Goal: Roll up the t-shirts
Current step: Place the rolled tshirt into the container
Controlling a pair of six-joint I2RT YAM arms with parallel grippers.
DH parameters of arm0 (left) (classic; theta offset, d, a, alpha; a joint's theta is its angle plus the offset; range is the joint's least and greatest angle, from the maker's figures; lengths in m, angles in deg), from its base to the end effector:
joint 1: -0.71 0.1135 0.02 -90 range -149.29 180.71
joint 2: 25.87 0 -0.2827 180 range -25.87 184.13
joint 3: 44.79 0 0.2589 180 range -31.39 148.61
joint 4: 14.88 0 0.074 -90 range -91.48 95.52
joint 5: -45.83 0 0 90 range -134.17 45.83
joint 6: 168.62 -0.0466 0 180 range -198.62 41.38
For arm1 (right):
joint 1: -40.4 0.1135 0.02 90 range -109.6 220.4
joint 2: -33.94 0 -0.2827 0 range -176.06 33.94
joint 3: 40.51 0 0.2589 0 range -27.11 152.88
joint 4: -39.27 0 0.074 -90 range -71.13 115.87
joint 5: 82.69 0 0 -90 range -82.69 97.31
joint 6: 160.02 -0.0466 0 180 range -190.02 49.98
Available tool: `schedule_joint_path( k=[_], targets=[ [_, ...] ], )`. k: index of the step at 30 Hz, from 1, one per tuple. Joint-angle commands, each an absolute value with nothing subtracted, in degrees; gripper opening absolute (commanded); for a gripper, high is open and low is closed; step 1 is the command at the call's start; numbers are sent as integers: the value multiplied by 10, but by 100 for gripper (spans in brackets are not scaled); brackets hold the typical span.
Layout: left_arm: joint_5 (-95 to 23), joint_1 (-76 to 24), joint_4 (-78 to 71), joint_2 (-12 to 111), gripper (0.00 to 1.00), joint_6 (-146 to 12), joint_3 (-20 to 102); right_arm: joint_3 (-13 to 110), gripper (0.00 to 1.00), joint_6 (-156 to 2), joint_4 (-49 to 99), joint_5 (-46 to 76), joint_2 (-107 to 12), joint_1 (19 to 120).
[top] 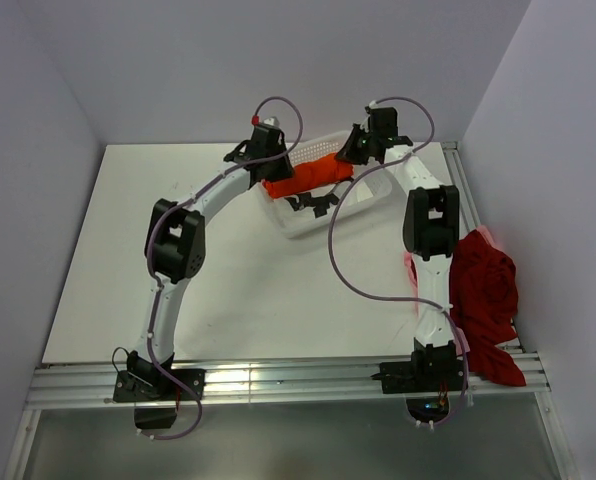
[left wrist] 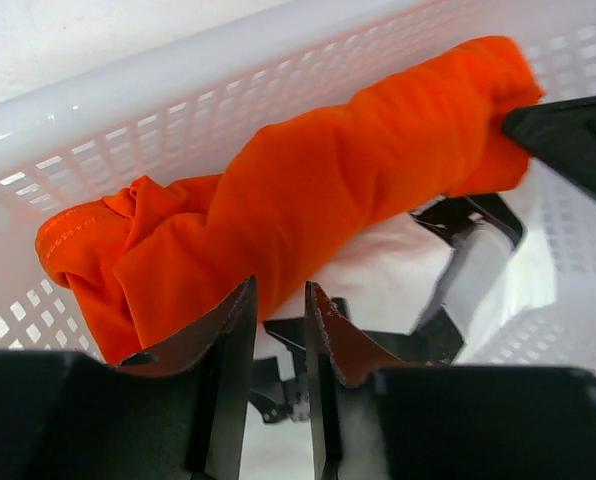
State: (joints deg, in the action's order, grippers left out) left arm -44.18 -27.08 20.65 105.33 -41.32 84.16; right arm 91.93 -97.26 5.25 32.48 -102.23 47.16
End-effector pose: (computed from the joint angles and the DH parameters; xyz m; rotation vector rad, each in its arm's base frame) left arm 0.4956 -0.2612 0.2422 -0.1910 2.2948 -0.6070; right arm 0.5678 0.0873 0.2213 0.1587 2.2737 0.8086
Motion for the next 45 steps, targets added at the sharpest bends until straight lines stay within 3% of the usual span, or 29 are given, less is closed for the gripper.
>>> schedule_joint_path(
  k=[1,6,17,20,24,30,33,36,43,45],
  targets=[
    [-439,-262,198,1087,30,-401,859,965,0,-1003,39,242,-1051,467],
    [-429,-249,211,1126,20,-394,866,973,0,-1013,26,200,-1070,467],
    [-429,-242,184,1117,21,-404,851,995,0,-1006,3,151,-1083,467],
    [-421,-242,181,1099,28,-413,858,989,0,-1003,15,157,-1065,466],
    [-402,-242,194,1075,50,-427,887,999,7,-988,22,174,-1039,466],
    [-384,-242,201,984,63,-447,883,995,19,-953,14,210,-952,471],
    [-385,-236,199,905,69,-445,830,943,40,-931,21,234,-904,479],
    [-380,-220,192,828,73,-430,753,894,50,-903,18,243,-845,504],
    [-414,-183,174,699,78,-382,566,801,66,-853,13,259,-779,588],
    [-425,-178,164,658,91,-367,530,771,69,-844,17,258,-769,619]
  ],
)
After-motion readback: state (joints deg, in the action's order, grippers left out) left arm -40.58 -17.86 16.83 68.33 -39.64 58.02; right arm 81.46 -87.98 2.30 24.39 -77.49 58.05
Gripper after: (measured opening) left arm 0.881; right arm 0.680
